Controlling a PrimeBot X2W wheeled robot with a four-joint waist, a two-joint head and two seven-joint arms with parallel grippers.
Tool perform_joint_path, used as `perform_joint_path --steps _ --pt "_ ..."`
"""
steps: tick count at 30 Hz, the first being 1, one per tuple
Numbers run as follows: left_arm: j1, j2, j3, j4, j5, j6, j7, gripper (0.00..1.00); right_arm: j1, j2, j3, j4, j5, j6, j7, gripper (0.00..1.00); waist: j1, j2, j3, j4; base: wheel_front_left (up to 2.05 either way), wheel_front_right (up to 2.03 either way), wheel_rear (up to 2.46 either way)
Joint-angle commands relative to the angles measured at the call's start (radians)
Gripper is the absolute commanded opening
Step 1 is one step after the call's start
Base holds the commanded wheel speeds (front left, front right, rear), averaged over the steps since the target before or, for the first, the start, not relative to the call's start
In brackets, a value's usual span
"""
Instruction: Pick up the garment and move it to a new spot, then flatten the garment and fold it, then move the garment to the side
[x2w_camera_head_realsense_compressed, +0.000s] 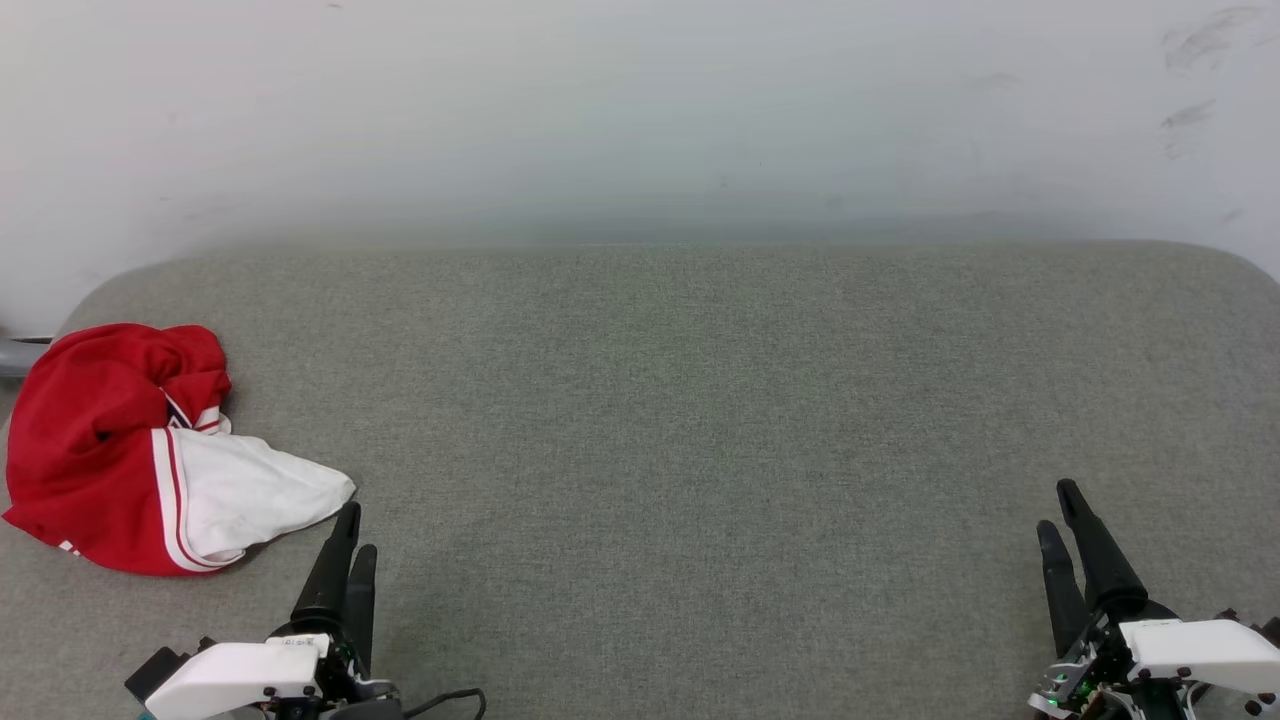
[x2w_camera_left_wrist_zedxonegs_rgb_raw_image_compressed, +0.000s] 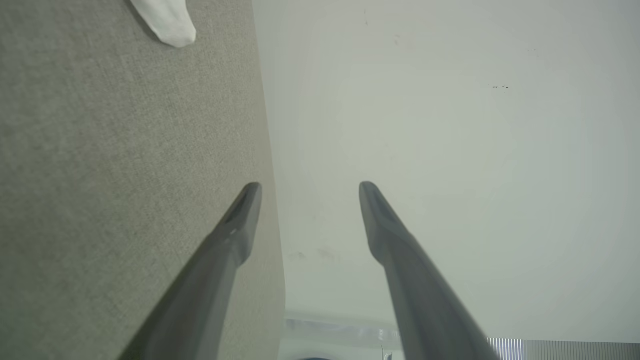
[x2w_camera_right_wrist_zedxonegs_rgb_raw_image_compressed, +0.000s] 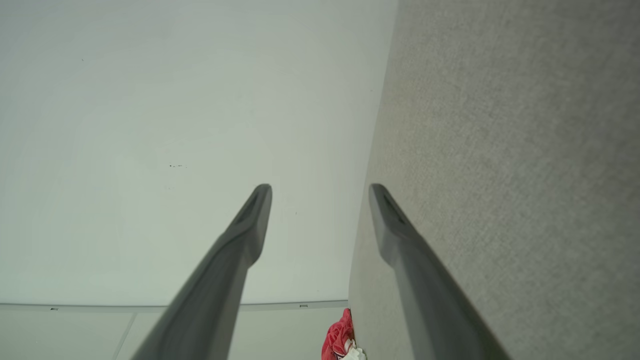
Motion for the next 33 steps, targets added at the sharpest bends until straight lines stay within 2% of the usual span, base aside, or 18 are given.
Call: perform_joint_path --steps 1,13,23,33 --pt "-0.005 0.003 -0.003 -0.023 0.018 0.0 -0.013 1.0 -0.01 0.0 0.004 -0.021 -0.018 0.0 -0.013 1.0 0.0 0.0 0.0 0.0 0.0 0.0 0.0" --pt "0.01 0.004 0.017 -0.041 0.147 -0.001 -0.063 1.0 -0.007 0.0 -0.009 -0.026 -0.183 0.0 -0.064 1.0 0.0 0.0 0.001 -0.002 0.0 0.0 0.0" --pt "0.021 0.005 0.034 -0.106 0.308 -0.001 -0.103 1.0 -0.013 0.0 -0.047 -0.087 -0.474 0.0 -0.104 1.0 0.0 0.0 0.004 -0.007 0.0 0.0 0.0" --pt "0.035 0.005 0.014 -0.193 0.53 -0.002 -0.139 1.0 -0.006 0.0 -0.041 -0.17 -0.747 0.0 -0.141 1.0 0.0 0.0 0.009 -0.011 0.0 0.0 0.0"
